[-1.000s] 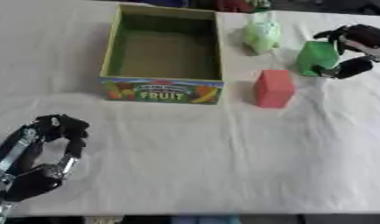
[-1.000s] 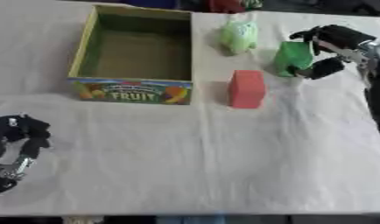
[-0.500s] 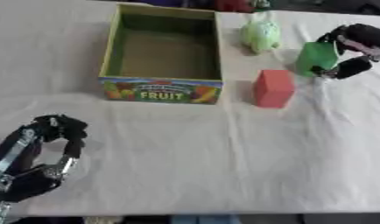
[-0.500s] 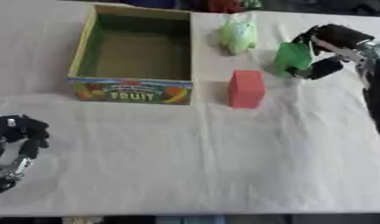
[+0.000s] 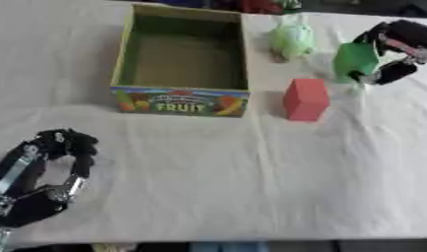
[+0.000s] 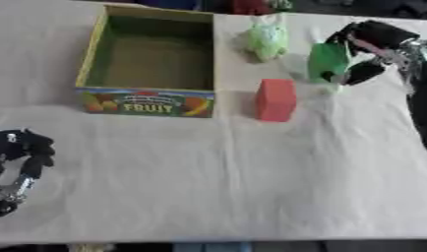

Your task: Pick up objects on the table and place them in the box.

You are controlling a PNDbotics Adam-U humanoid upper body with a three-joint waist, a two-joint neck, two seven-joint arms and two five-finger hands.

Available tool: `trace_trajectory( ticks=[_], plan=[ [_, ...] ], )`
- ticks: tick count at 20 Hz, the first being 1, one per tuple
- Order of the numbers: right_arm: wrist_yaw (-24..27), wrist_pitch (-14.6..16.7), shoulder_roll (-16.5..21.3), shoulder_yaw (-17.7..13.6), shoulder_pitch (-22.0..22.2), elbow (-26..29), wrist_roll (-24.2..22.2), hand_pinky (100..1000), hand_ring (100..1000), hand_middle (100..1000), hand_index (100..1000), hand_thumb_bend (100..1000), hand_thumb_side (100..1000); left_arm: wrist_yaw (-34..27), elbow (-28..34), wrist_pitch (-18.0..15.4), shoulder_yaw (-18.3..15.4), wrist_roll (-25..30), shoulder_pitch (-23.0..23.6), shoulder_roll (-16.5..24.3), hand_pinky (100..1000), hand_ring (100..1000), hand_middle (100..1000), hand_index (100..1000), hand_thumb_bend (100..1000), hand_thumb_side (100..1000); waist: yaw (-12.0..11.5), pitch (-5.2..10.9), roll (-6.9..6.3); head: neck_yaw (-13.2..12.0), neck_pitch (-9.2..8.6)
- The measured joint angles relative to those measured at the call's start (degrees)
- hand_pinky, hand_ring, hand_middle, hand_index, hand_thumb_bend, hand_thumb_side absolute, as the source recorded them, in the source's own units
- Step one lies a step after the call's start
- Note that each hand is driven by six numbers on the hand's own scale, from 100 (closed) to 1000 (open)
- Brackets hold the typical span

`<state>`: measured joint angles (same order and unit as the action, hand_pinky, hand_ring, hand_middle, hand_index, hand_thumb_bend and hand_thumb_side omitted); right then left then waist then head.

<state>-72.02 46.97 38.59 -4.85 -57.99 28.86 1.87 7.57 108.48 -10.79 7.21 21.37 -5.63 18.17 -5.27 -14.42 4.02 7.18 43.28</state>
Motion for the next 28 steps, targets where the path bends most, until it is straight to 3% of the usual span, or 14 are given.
trace_trajectory(
  ticks=[11,20,28],
  plan=[
    [11.10,4.72,-0.63,1.70,-5.69,7.64,-5.83,458,405,408,676,100,366,-0.24,-0.01,0.01,-0.01,0.00,0.01,0.51,595,534,552,736,100,394,0.71,0.87,0.60,0.04,-0.03],
    [20.41,4.86,-6.78,4.49,-10.22,12.96,-14.09,466,405,407,675,100,336,-0.70,-0.05,0.03,0.38,0.59,0.00,0.52,595,534,553,735,100,394,0.40,1.26,0.61,1.23,-0.09],
    [22.63,3.28,-12.35,4.84,-11.77,13.16,-17.86,484,417,415,687,100,320,-1.10,-0.35,-0.03,1.21,1.58,-0.13,0.52,595,534,554,734,100,396,-1.25,1.78,0.62,3.05,-0.12]
  ],
)
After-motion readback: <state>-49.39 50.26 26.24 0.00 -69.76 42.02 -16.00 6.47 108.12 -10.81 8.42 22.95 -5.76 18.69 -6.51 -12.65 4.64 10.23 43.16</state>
